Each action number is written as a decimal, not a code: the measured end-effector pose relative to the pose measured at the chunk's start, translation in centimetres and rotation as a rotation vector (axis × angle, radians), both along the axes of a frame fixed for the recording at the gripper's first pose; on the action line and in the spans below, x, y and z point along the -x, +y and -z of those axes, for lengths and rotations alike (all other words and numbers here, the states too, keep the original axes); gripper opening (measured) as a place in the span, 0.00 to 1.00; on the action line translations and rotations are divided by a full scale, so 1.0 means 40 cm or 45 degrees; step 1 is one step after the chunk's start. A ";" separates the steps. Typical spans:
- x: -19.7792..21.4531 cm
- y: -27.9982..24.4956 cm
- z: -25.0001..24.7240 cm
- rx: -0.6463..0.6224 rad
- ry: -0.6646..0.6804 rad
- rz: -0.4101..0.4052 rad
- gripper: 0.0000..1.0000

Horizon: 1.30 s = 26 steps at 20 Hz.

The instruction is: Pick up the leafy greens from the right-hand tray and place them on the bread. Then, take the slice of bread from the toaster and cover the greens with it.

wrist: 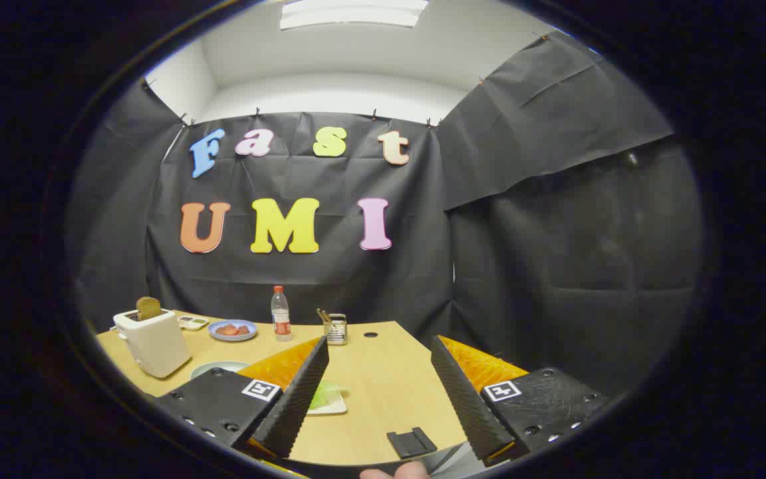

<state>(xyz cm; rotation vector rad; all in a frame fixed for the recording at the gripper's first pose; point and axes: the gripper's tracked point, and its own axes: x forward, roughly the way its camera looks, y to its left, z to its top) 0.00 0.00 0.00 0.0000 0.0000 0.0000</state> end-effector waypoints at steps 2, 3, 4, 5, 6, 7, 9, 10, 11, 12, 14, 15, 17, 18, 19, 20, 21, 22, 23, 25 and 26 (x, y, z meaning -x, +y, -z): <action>-0.003 0.008 -0.003 0.024 -0.007 -0.001 0.95; -0.005 0.019 -0.006 0.030 -0.013 -0.009 0.95; -0.004 0.024 -0.009 0.047 -0.024 -0.018 0.95; -0.007 0.022 -0.010 0.066 -0.041 -0.016 0.95; -0.010 0.018 -0.015 0.083 -0.058 -0.006 0.95; -0.008 0.011 -0.017 0.097 -0.071 0.003 0.95; -0.010 0.016 -0.017 0.108 -0.077 0.002 0.95; -0.010 0.022 -0.018 0.104 -0.075 -0.004 0.95; -0.011 0.023 -0.015 0.100 -0.074 -0.008 0.95; -0.013 0.025 -0.014 0.099 -0.070 -0.011 0.95; -0.016 0.026 -0.006 0.097 -0.060 -0.015 0.95; -0.017 0.025 0.001 0.093 -0.054 -0.016 0.95; -0.021 0.027 0.005 0.083 -0.048 -0.021 0.95; -0.021 0.028 0.004 0.082 -0.049 -0.020 0.95; -0.024 0.031 0.007 0.082 -0.049 -0.024 0.95; -0.025 0.035 0.011 0.084 -0.044 -0.027 0.95; -0.028 0.038 0.018 0.091 -0.038 -0.031 0.95; -0.031 0.040 0.025 0.103 -0.029 -0.028 0.95; -0.036 0.042 0.033 0.113 -0.024 -0.023 0.95; -0.047 0.052 0.051 0.117 -0.002 -0.031 0.95; -0.053 0.058 0.064 0.112 0.014 -0.039 0.95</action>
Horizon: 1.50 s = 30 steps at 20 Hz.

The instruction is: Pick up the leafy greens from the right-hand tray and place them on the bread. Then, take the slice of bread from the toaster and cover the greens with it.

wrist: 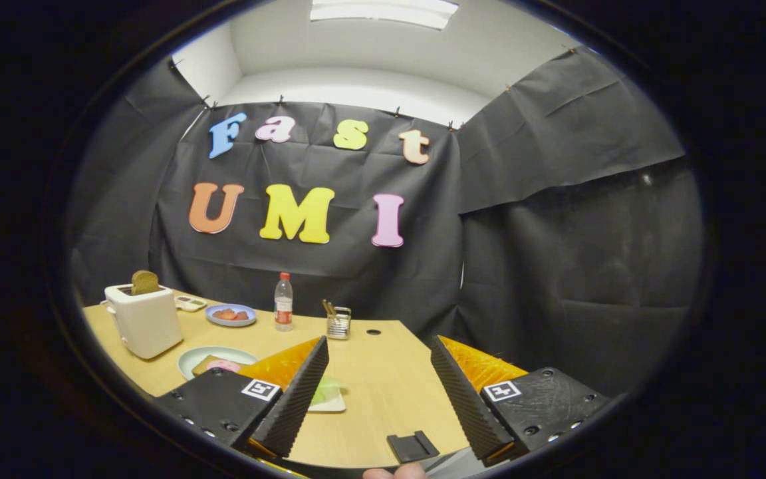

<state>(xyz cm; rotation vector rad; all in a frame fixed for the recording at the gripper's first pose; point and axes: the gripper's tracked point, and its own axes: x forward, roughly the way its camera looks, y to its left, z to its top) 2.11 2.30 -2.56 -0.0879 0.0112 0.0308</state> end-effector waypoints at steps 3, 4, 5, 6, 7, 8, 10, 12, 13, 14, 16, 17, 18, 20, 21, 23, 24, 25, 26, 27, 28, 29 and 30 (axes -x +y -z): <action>-0.034 0.015 0.048 -0.011 0.058 -0.022 0.95; -0.045 0.023 0.069 -0.017 0.083 -0.035 0.95; -0.056 0.031 0.096 -0.032 0.113 -0.049 0.95; -0.069 0.040 0.119 -0.049 0.145 -0.065 0.95; -0.082 0.045 0.144 -0.062 0.182 -0.071 0.95; -0.096 0.046 0.166 -0.075 0.212 -0.077 0.95; -0.124 0.060 0.205 -0.106 0.272 -0.084 0.95; -0.156 0.077 0.246 -0.135 0.337 -0.097 0.95; -0.172 0.083 0.263 -0.145 0.369 -0.095 0.95; -0.190 0.087 0.278 -0.156 0.395 -0.100 0.95; -0.233 0.092 0.307 -0.158 0.449 -0.095 0.95; -0.255 0.094 0.319 -0.160 0.471 -0.094 0.94; -0.275 0.100 0.330 -0.158 0.502 -0.097 0.94; -0.319 0.115 0.357 -0.176 0.574 -0.113 0.96; -0.339 0.126 0.376 -0.188 0.617 -0.129 0.96; -0.374 0.146 0.412 -0.214 0.720 -0.158 0.96; -0.397 0.151 0.423 -0.224 0.747 -0.159 0.96; -0.416 0.150 0.434 -0.220 0.770 -0.148 0.96; -0.429 0.151 0.448 -0.214 0.793 -0.143 0.96; -0.441 0.157 0.461 -0.220 0.824 -0.145 0.96; -0.450 0.158 0.475 -0.235 0.856 -0.135 0.96; -0.462 0.158 0.486 -0.249 0.880 -0.119 0.96; -0.462 0.158 0.496 -0.256 0.901 -0.112 0.96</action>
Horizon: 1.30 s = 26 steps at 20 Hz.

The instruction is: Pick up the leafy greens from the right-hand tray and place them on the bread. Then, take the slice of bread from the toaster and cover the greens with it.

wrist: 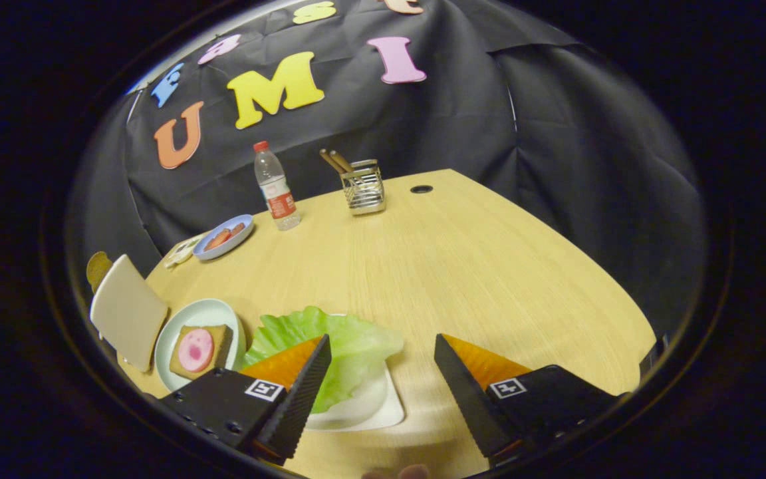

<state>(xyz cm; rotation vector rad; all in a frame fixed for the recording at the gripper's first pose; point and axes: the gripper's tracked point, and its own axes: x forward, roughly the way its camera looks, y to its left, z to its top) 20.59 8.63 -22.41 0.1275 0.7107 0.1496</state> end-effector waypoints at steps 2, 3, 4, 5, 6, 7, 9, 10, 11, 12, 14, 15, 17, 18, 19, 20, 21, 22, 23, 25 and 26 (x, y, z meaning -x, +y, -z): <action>-0.008 0.012 0.017 0.002 0.037 -0.007 0.96; -0.013 0.025 0.019 -0.014 0.051 -0.015 0.96; -0.025 0.033 0.023 -0.024 0.058 -0.013 0.95; -0.033 0.039 0.022 -0.026 0.061 -0.010 0.91; -0.037 0.041 0.024 -0.022 0.062 -0.010 0.80; -0.044 0.046 0.021 -0.022 0.058 -0.015 0.78; -0.050 0.038 0.021 0.008 0.045 -0.011 0.58; -0.054 0.033 0.015 0.013 0.035 -0.003 0.47; -0.054 0.027 0.010 0.020 0.024 0.004 0.35; -0.053 0.020 0.008 0.028 0.022 0.008 0.24; -0.038 0.020 0.000 0.007 0.031 -0.008 0.01; -0.031 0.023 -0.006 -0.002 0.026 -0.021 0.01; -0.024 0.030 -0.034 -0.022 -0.004 -0.047 0.00; -0.015 0.036 -0.051 -0.032 -0.021 -0.060 0.00; -0.008 0.046 -0.072 -0.047 -0.039 -0.077 0.00; -0.003 0.057 -0.090 -0.059 -0.055 -0.091 0.00; 0.002 0.070 -0.112 -0.073 -0.073 -0.109 0.00; 0.013 0.085 -0.130 -0.083 -0.086 -0.126 0.00; 0.018 0.098 -0.148 -0.087 -0.102 -0.143 0.00; 0.025 0.120 -0.168 -0.072 -0.123 -0.173 0.00; 0.035 0.132 -0.173 -0.069 -0.126 -0.190 0.00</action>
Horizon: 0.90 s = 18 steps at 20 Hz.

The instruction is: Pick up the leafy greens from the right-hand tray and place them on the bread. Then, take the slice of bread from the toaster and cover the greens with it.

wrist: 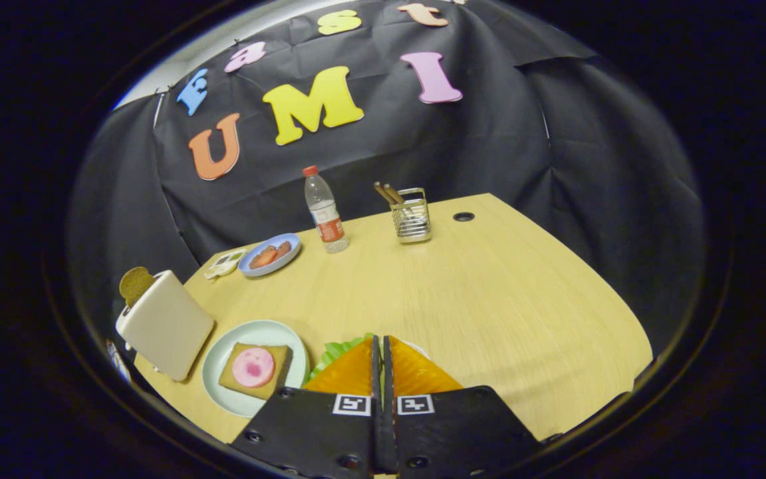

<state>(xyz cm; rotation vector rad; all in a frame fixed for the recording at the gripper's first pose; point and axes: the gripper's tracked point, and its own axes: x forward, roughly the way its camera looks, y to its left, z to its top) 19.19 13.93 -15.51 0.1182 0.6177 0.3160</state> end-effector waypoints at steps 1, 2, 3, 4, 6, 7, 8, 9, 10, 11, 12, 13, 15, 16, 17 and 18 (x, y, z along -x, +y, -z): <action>0.006 0.013 -0.007 0.001 -0.006 -0.014 0.00; 0.011 0.024 -0.020 0.000 -0.016 -0.027 0.00; 0.011 0.034 -0.038 -0.009 -0.032 -0.034 0.00; 0.016 0.047 -0.055 -0.019 -0.046 -0.044 0.00; 0.023 0.068 -0.092 -0.035 -0.072 -0.062 0.00; 0.028 0.081 -0.109 -0.047 -0.077 -0.072 0.00; 0.034 0.095 -0.125 -0.066 -0.080 -0.082 0.00; 0.038 0.108 -0.141 -0.083 -0.083 -0.092 0.00; 0.045 0.118 -0.151 -0.091 -0.085 -0.099 0.00; 0.049 0.128 -0.162 -0.093 -0.090 -0.106 0.00; 0.053 0.136 -0.174 -0.088 -0.101 -0.112 0.00; 0.057 0.145 -0.186 -0.085 -0.112 -0.118 0.00; 0.069 0.171 -0.210 -0.099 -0.122 -0.132 0.00; 0.074 0.186 -0.223 -0.110 -0.126 -0.142 0.00; 0.079 0.201 -0.237 -0.116 -0.132 -0.152 0.00; 0.087 0.219 -0.252 -0.125 -0.141 -0.163 0.00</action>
